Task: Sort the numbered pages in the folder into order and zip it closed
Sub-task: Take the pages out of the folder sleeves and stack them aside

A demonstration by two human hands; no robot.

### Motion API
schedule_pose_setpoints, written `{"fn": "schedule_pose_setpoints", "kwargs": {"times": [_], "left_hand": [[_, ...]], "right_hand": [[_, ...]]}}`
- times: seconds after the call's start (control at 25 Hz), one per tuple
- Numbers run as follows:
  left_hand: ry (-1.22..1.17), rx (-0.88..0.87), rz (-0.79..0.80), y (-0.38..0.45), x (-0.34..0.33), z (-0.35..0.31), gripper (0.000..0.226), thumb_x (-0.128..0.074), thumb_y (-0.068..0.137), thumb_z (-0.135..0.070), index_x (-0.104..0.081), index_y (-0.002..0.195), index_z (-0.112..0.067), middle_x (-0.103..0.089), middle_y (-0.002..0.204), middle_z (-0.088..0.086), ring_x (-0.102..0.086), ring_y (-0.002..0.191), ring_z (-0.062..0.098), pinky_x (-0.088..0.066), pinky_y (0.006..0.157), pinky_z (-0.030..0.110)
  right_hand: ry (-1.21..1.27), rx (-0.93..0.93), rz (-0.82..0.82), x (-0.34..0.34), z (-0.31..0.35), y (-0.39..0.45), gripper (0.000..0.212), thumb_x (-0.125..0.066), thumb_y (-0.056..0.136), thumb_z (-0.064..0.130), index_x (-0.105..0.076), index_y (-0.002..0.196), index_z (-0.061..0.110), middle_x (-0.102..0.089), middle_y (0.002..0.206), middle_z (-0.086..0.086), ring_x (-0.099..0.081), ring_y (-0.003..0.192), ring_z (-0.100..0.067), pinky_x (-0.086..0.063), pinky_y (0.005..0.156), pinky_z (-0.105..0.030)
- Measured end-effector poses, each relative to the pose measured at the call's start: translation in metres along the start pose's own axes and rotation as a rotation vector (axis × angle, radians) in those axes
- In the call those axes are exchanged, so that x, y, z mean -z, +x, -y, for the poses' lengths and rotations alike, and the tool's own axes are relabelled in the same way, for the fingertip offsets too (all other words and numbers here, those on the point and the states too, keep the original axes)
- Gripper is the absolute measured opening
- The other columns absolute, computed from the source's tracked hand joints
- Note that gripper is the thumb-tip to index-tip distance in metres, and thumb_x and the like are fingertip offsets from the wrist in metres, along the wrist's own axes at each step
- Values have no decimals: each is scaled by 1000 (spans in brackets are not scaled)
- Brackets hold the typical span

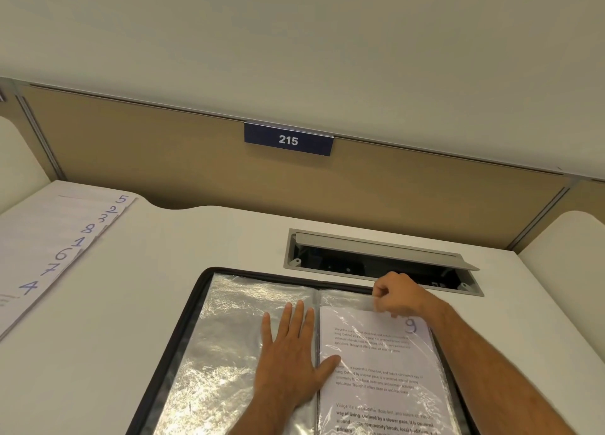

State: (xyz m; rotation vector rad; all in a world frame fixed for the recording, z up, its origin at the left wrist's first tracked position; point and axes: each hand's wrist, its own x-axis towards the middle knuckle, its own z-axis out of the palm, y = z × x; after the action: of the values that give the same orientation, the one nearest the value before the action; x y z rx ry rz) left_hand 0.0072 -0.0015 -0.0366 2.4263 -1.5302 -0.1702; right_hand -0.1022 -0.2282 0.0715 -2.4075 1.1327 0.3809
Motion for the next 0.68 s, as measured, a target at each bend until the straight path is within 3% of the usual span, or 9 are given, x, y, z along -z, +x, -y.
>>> {"fn": "schedule_pose_setpoints", "kwargs": {"times": [0.16, 0.28, 0.36, 0.52, 0.6, 0.68], "left_hand": [[12, 16, -47, 1, -5, 1, 92, -36, 85, -85, -54, 143, -15, -50, 149, 8, -49, 136, 30, -22, 105, 61], [20, 19, -56, 1, -8, 1, 93, -36, 85, -85, -53, 144, -16, -49, 150, 8, -48, 137, 29, -21, 106, 61], [23, 23, -72, 2, -10, 2, 93, -36, 84, -86, -54, 144, -16, -49, 150, 7, -47, 138, 29, -21, 106, 61], [15, 28, -66, 1, -8, 1, 93, -35, 85, -85, -51, 145, -15, -47, 151, 7, -45, 140, 28, -20, 107, 60], [14, 24, -60, 0, -6, 1, 93, -35, 86, -85, -51, 146, -15, -46, 152, 7, -44, 140, 28, -20, 107, 61], [14, 22, -66, 0, -5, 1, 95, -35, 84, -86, -52, 144, -14, -47, 151, 8, -45, 139, 29, -20, 107, 61]], "right_hand": [[159, -131, 108, 9, 3, 5, 22, -54, 101, 25, -66, 92, 10, -68, 100, -10, -62, 62, -14, -47, 56, -23], [15, -107, 201, 10, 2, 14, 15, -63, 96, 12, -73, 106, 7, -68, 92, -6, -55, 63, -10, -45, 53, -19], [-40, -118, 246, 11, 4, 17, 19, -72, 90, 17, -75, 107, 10, -66, 88, 0, -54, 71, -10, -45, 58, -21], [-136, -74, 284, 4, 5, 23, 19, -82, 80, 24, -74, 93, 13, -68, 95, -2, -57, 91, -15, -48, 82, -30], [-116, -42, 242, 0, 2, 25, 15, -81, 80, 20, -67, 74, 19, -64, 83, 1, -57, 86, -14, -47, 75, -26], [-101, -15, 207, -2, -1, 26, 21, -78, 84, 16, -62, 70, 20, -60, 77, 3, -55, 79, -13, -43, 67, -21]]}}
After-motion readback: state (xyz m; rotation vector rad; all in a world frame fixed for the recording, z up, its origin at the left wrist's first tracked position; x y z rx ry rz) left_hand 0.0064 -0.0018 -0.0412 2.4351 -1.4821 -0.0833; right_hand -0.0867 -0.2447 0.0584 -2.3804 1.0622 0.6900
